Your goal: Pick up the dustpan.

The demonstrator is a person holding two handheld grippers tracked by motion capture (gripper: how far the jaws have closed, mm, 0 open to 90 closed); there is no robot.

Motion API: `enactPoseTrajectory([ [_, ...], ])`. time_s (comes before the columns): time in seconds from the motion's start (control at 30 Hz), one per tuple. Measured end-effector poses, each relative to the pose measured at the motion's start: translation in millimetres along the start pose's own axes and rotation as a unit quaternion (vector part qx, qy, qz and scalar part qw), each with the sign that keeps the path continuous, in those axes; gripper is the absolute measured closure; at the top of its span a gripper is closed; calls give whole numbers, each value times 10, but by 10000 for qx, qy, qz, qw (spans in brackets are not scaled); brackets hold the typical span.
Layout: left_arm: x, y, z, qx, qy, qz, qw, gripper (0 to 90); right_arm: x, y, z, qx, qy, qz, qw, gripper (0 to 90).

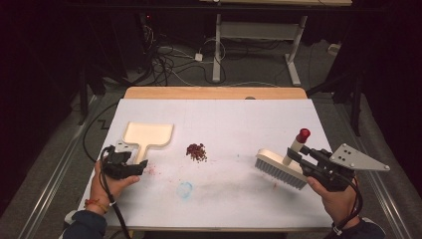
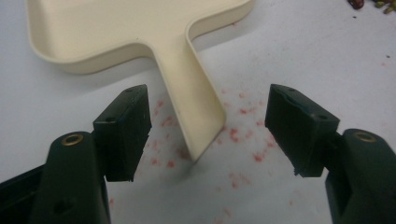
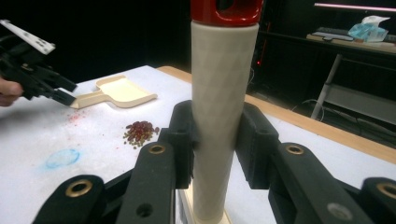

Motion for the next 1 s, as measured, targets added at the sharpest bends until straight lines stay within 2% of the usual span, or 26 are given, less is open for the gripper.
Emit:
enactPoseTrajectory([
  [0.03,-48,-77,33,-38,6,154,9999,310,-6,4,2,4,13,-14,10000,704],
  [0.13,-77,-191,90,-44,125,306,9994,314,-6,6,-4,21,10,-23,10000,703],
  [0.17,-77,-191,90,-44,125,306,9994,322,2,4,-8,28,5,-3,10000,703],
  [0.2,-82,-264,125,-31,248,340,9991,328,11,-3,-11,26,-18,12,10000,703],
  [0.23,-82,-264,125,-31,248,340,9991,338,20,-12,-14,21,-8,30,10000,703],
  [0.27,-74,-321,169,-142,334,382,9986,349,28,-20,-17,29,-12,47,10000,703],
  [0.3,-74,-321,169,-142,334,382,9986,366,34,-26,-18,24,-20,54,10000,703],
  [0.33,-71,-362,190,-100,554,292,9980,371,40,-30,-19,2,-38,67,10000,703],
  [0.4,-70,-371,195,-56,633,237,9977,404,46,-35,-23,3,-54,78,10000,703],
  [0.5,-86,-387,203,-120,717,188,9972,451,53,-46,-25,17,-46,89,9999,703],
  [0.63,-118,-398,192,-145,732,304,9967,573,56,-59,-26,80,-53,67,9999,703],
  [0.73,-133,-403,190,-150,713,353,9967,631,61,-68,-23,65,-46,71,9999,703],
  [0.9,-146,-400,192,-131,665,344,9971,641,83,-87,-28,33,-60,107,9999,703],
  [1.0,-164,-361,208,-226,540,393,9975,643,94,-95,-34,50,-70,126,9999,703],
])
Point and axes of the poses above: each handheld gripper's, and its own axes: y roughly backward along the jaws, x roughly out of its underside, z roughly to its left, the point moved 9 cm from there along -y, roughly forward along the jaws, and after that the axes turned 13 degrees about -y, right-handed, at the moved point
